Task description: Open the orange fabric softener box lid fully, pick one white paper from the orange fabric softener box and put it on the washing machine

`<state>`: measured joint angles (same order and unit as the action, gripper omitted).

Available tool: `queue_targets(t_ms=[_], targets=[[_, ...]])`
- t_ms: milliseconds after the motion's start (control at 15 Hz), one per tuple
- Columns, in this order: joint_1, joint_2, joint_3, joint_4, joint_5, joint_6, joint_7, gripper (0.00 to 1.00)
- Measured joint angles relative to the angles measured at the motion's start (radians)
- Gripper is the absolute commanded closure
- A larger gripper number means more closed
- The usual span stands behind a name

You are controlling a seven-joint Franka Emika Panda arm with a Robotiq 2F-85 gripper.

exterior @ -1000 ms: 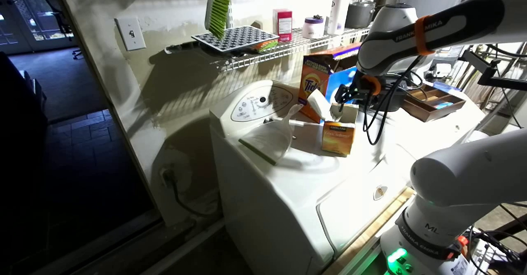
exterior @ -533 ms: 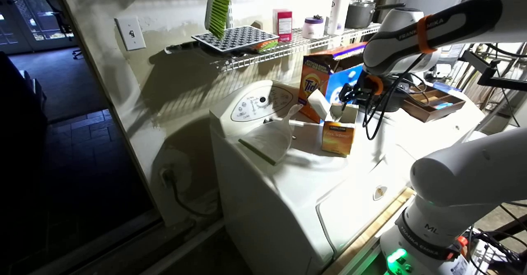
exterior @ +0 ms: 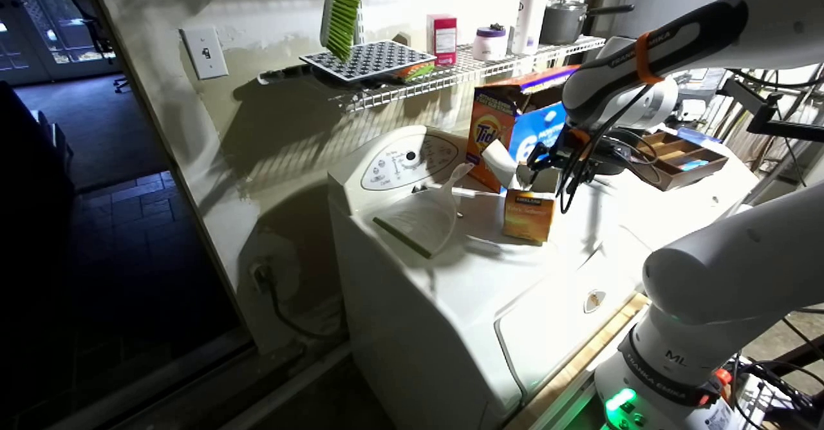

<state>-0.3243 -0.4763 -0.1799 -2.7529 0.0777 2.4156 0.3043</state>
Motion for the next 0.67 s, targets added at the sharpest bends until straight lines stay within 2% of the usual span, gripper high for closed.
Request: queue_targets(t_ms=[333,400,467,600,667], targets=[[0.038,0.066,-0.018,0.0,0.09,0.049,-0.018,0.0],[0.044,0.077,-0.021,0.0,0.105,0.058,-0.023,0.07],[0.05,0.089,-0.024,0.001,0.12,0.068,-0.029,0.26],[0.061,0.114,-0.032,0.005,0.145,0.087,-0.042,0.31],[0.066,0.126,-0.036,0.008,0.158,0.095,-0.05,0.39]])
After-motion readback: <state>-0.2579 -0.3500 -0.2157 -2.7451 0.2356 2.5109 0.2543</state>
